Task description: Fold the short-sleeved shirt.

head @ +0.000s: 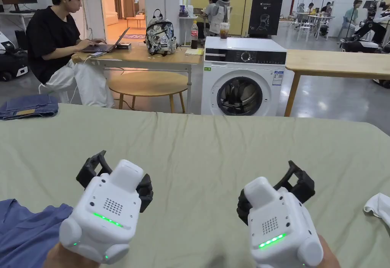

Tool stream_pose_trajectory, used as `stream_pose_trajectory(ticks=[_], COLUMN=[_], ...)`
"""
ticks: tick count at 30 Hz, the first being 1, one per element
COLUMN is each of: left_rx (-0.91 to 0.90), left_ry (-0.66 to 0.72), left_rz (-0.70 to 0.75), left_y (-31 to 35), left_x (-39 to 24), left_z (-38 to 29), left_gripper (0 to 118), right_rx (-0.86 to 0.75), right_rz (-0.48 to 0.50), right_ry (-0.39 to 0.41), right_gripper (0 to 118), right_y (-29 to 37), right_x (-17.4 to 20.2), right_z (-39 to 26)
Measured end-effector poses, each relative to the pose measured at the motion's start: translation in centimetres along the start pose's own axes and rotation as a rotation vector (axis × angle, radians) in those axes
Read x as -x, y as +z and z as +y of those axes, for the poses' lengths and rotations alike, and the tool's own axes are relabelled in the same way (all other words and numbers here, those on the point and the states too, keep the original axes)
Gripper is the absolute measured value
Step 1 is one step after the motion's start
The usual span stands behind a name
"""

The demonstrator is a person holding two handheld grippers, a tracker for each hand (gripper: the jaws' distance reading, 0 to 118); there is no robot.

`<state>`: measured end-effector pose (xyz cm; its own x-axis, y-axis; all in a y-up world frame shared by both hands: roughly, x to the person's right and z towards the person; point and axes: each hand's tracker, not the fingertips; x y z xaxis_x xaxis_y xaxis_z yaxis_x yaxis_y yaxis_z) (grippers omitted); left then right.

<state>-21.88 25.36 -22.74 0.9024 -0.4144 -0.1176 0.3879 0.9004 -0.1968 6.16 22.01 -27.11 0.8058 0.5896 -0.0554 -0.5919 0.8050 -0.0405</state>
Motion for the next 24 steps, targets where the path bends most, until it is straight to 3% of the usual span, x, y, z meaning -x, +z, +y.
stream_pose_trajectory(ticks=[1, 4, 7, 9, 14, 21, 23, 24], left_rx=[-0.017, -0.074, -0.097, -0.087, -0.085, -0.085, -0.086, -0.084], left_ry=[0.12, 0.298, 0.406, 0.485, 0.502, 0.35, 0.369, 0.38], left_rz=[-0.038, -0.05, -0.046, -0.048, 0.012, 0.066, 0.048, 0.042], left_y=[0.2, -0.2, -0.7, -1.2, -1.0, -0.3, -0.1, -0.1], left_x=[0.4, 1.1, 1.0, 1.4, 1.3, 0.7, 1.0, 1.1], left_z=[-0.1, -1.1, -1.7, -1.8, -1.9, -1.1, -1.1, -1.1], left_gripper=[102, 102, 102, 102, 102, 102, 97, 88], right_rx=[0.046, 0.128, 0.149, 0.134, 0.084, 0.071, 0.056, 0.051], right_rz=[0.019, 0.083, 0.044, 0.007, 0.0, 0.015, 0.017, 0.018], right_ry=[-0.152, -0.571, -0.721, -0.748, -0.696, -0.573, -0.564, -0.56], right_gripper=[118, 118, 118, 118, 118, 118, 94, 81], right_y=[0.0, 0.6, -1.2, -1.2, -0.7, -0.7, -0.4, -0.4], right_x=[-0.5, -2.3, -2.7, -3.0, -3.3, -3.0, -2.8, -2.8], right_z=[0.2, 0.0, -1.5, -1.6, -1.2, -0.6, -0.5, -0.5])
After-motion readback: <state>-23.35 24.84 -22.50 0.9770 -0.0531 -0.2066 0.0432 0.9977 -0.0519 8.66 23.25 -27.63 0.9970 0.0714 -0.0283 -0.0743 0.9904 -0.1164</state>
